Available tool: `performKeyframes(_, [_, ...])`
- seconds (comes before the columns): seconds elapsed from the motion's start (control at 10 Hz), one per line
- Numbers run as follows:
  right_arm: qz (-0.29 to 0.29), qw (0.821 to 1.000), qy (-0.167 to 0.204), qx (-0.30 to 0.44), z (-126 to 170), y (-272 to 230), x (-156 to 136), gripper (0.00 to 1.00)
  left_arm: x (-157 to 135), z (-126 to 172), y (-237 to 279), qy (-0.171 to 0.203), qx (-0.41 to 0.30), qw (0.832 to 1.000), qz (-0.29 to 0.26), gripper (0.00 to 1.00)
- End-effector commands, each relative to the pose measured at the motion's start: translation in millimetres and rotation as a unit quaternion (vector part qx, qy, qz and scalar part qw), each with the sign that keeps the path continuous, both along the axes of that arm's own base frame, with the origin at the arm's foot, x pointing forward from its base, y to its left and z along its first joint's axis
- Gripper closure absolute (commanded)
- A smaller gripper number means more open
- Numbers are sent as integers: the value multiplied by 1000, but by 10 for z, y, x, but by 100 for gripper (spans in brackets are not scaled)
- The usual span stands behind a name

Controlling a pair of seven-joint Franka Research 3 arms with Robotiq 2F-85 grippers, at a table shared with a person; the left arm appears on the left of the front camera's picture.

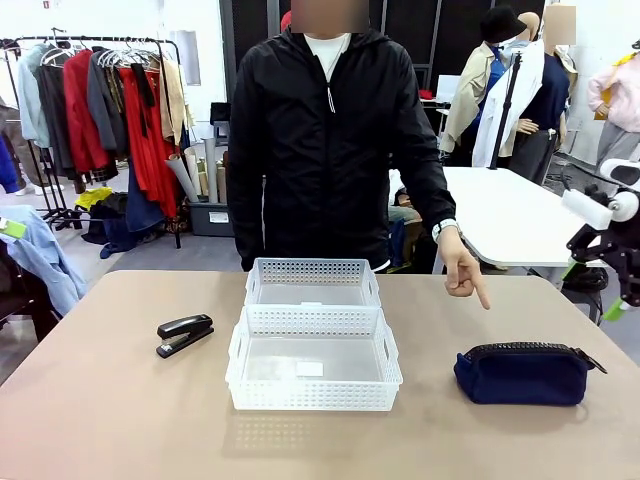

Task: Distribute items into two baskets.
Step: Pick up the Pencil pouch that the person points to.

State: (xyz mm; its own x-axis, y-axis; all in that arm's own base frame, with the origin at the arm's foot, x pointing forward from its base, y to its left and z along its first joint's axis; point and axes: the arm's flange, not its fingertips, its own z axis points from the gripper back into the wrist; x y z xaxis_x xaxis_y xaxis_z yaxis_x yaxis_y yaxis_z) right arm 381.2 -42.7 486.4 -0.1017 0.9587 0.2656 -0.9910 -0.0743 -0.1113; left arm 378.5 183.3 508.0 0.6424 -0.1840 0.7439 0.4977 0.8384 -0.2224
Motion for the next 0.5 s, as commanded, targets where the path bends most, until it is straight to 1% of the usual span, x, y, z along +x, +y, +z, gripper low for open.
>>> performKeyframes(0.0, [-18, 1000, -9, -10, -114, 91, -27, 0, 9, -18, 21, -13, -7, 1000, -8, 0])
performKeyframes(0.3, [-34, 999, 5, -16, -298, 229, 14, 0, 9, -18, 21, -13, -7, 1000, -8, 0])
performKeyframes(0.4, [-42, 999, 3, -17, -384, 278, 48, 0, 9, -18, 21, -13, -7, 1000, -8, 0])
